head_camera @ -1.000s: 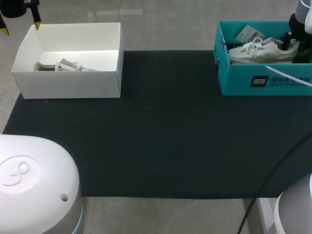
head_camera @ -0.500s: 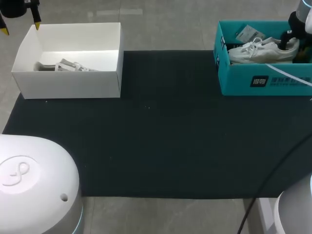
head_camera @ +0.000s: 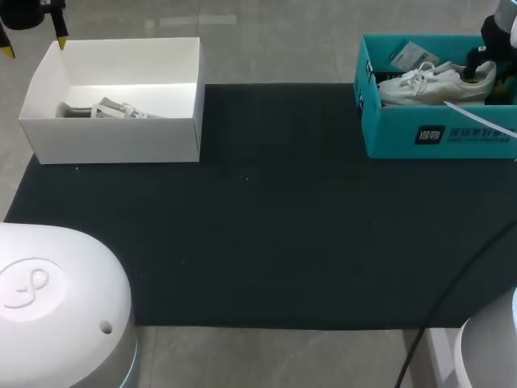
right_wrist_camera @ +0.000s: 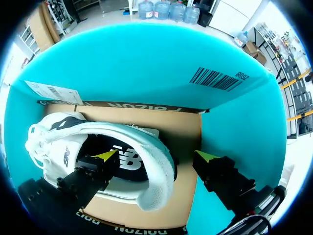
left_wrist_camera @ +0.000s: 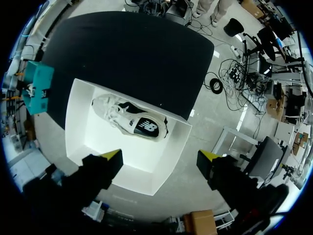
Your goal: Take the shoe out of the shoebox, open the shoe tongue, remove and reinsert the insole, then place the shoe into the shoebox
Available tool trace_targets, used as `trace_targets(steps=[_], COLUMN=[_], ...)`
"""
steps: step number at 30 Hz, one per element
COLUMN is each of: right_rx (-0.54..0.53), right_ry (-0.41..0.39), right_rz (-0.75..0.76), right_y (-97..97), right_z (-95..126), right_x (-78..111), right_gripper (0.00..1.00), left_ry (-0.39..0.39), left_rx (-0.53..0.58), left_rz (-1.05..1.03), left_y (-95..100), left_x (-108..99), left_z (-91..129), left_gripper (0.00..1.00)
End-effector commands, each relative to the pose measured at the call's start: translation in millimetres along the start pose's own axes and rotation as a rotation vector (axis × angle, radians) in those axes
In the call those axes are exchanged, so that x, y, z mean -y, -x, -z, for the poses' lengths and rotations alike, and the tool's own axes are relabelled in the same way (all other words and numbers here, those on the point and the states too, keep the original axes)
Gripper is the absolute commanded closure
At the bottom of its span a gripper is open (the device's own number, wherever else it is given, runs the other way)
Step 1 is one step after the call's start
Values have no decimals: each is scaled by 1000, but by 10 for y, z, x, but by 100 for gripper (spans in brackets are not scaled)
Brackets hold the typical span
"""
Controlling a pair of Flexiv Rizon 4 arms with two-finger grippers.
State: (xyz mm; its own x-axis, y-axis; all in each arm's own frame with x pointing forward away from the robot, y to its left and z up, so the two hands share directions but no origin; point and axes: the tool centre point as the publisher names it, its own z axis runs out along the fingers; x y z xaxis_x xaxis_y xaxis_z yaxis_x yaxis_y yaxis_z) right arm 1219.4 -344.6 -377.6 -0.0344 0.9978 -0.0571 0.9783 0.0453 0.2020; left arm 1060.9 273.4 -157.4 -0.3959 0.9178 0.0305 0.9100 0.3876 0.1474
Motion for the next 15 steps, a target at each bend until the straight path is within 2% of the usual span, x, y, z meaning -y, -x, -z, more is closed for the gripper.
trace_targets(steps=[1,3,5,7,13,15], right_rx=[-4,-6,-9,-4,9,18], right_ry=[-516,-525,-535,-547,-575,-580], right_rz=[3,2,-3,-10,-16,-17], right_y=[36,39,43,49,67,72], right_z=[-49,-61,-90,-117,-186,-201], right_x=[-79,-56,-37,-25,-9,-16], right_gripper=[0,7,25,50,55,60], left_ry=[0,0,0,0,0,0], left_rx=[-3,-3,-3,-3,-3,-3], left_rz=[-1,-1,-1,-1,-1,-1], left_y=[-2,-2,-2,-2,-2,-2], left_x=[-1,-1,-1,-1,-1,-1], left_z=[8,8,8,8,8,8], left_gripper=[0,0,0,0,0,0])
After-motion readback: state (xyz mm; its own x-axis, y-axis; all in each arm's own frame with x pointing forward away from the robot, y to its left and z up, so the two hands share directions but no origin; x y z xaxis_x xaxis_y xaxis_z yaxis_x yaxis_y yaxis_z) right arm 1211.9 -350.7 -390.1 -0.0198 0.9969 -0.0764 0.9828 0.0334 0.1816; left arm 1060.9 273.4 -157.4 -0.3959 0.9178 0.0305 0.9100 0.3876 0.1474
